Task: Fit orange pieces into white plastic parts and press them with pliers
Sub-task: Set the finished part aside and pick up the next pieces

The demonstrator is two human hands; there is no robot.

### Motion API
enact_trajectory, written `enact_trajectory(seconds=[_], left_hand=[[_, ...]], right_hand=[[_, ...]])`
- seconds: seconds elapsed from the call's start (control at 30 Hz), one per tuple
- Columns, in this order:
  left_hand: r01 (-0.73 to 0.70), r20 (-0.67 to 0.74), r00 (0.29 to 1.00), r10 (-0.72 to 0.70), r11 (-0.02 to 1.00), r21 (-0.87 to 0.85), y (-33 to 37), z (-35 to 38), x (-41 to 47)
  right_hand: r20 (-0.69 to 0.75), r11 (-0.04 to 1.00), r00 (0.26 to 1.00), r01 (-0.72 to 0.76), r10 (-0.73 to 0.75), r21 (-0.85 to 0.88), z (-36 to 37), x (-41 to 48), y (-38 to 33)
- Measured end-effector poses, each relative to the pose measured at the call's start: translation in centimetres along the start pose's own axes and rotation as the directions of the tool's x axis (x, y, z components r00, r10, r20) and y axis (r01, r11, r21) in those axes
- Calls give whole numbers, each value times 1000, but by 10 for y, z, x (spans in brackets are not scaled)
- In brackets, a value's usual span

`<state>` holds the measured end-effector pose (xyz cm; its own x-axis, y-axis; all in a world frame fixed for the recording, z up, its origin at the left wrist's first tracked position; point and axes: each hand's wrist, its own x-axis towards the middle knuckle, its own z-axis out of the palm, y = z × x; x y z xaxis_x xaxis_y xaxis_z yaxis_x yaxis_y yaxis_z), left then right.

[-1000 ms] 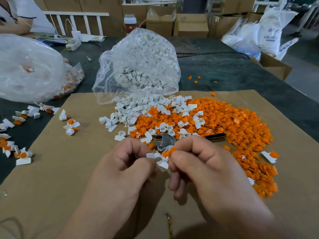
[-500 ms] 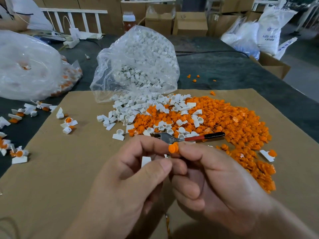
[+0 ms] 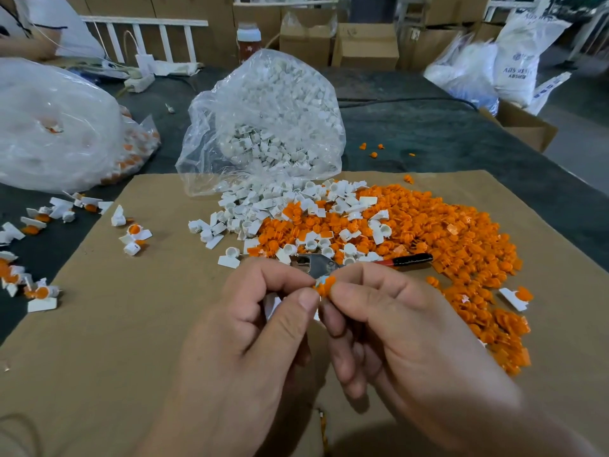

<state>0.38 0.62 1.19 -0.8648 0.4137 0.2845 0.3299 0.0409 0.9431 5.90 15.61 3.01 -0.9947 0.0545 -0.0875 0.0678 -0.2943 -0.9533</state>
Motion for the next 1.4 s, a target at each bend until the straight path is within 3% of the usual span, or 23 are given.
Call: enact_trajectory(seconds=[0.3, 0.47, 0.57, 0.73, 0.77, 0.83, 0.9, 0.93, 1.03, 1.13, 1.4], left_hand=[[56, 37, 998, -58, 997, 52, -1, -2, 2], [101, 50, 993, -105, 992, 72, -2, -2, 4], [172, 60, 983, -174, 984, 39, 0, -3, 8], [274, 20, 962, -273, 962, -12, 2, -12, 19], [292, 19, 956, -291, 956, -23, 2, -13, 20], [308, 35, 951, -307, 951, -23, 2, -13, 21], [303, 56, 952, -302, 953, -18, 2, -11, 19], [298, 66, 953, -297, 954, -13, 2, -9, 17], [303, 86, 950, -301, 953, -8, 1, -5, 17], [316, 76, 946, -314, 949, -18, 1, -6, 18], [328, 79, 943, -322, 942, -73, -9, -6, 19]], right_hand=[[-11, 987, 1000, 12, -14, -160, -6, 0, 1], [-18, 993, 999, 39, -41, -111, -8, 2, 2], [-6, 989, 1000, -9, 8, -145, -10, 2, 0], [33, 901, 978, -178, 208, -396, -17, -1, -5], [29, 926, 984, -155, 176, -343, -16, -2, -7], [-88, 996, 996, 14, -21, -84, -20, 0, -13], [-268, 959, 946, 231, -182, 166, -27, 2, -19], [-310, 940, 930, 271, -199, 209, -29, 2, -21], [-270, 988, 952, 151, -141, 14, -27, 1, -15], [-222, 975, 965, 98, -143, -202, -22, 0, -10], [-145, 778, 968, 72, -205, -625, -15, -5, -5]])
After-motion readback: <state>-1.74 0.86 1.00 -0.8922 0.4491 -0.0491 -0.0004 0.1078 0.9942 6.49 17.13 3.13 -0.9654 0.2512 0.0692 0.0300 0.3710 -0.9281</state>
